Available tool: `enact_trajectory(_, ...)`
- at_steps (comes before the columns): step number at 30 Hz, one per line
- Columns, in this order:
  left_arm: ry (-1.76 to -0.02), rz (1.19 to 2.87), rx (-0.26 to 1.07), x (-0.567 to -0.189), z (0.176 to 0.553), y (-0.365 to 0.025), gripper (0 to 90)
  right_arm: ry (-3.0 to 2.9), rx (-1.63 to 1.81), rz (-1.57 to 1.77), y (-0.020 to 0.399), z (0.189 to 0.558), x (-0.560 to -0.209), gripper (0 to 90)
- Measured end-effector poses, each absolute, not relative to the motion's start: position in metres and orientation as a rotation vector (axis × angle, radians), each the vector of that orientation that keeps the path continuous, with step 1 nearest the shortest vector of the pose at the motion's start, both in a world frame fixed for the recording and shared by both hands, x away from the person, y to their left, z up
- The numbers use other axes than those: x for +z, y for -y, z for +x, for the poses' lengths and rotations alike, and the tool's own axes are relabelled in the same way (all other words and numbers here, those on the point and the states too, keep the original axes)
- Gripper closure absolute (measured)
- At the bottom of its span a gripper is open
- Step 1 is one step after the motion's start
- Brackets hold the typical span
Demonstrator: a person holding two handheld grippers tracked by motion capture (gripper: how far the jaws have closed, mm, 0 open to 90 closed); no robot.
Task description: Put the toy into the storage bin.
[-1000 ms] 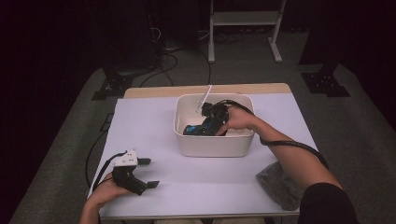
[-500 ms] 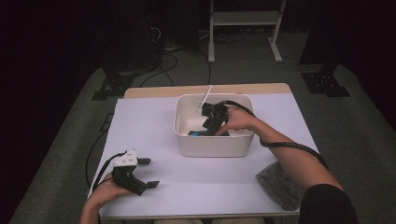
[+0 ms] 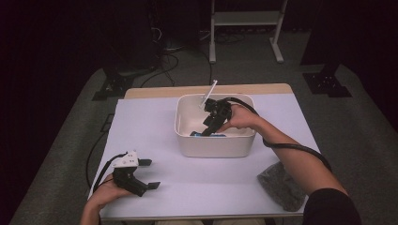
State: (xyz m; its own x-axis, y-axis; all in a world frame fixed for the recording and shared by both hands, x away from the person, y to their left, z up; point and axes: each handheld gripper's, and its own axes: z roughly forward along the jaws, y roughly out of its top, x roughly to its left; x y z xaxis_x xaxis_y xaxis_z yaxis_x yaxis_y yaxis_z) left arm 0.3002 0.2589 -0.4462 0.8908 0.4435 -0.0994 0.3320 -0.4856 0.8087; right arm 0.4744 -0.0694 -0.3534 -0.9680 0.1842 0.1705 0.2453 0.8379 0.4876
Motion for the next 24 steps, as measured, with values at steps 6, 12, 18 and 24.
enact_trajectory(6,-0.554,2.122,0.153,-0.445,0.3,-0.257,3.5,2.894,-0.845,-0.346,0.077,0.47,-0.34,34.9)
enact_trajectory(12,-0.552,2.126,0.153,-0.446,0.3,-0.257,3.5,2.889,-0.913,-0.355,0.088,0.466,-0.321,35.2)
enact_trajectory(18,-0.551,2.127,0.153,-0.446,0.301,-0.256,3.5,2.885,-0.941,-0.364,0.096,0.46,-0.308,35.2)
enact_trajectory(24,-0.552,2.122,0.155,-0.446,0.299,-0.257,3.5,2.896,-0.994,-0.374,0.11,0.452,-0.291,35.1)
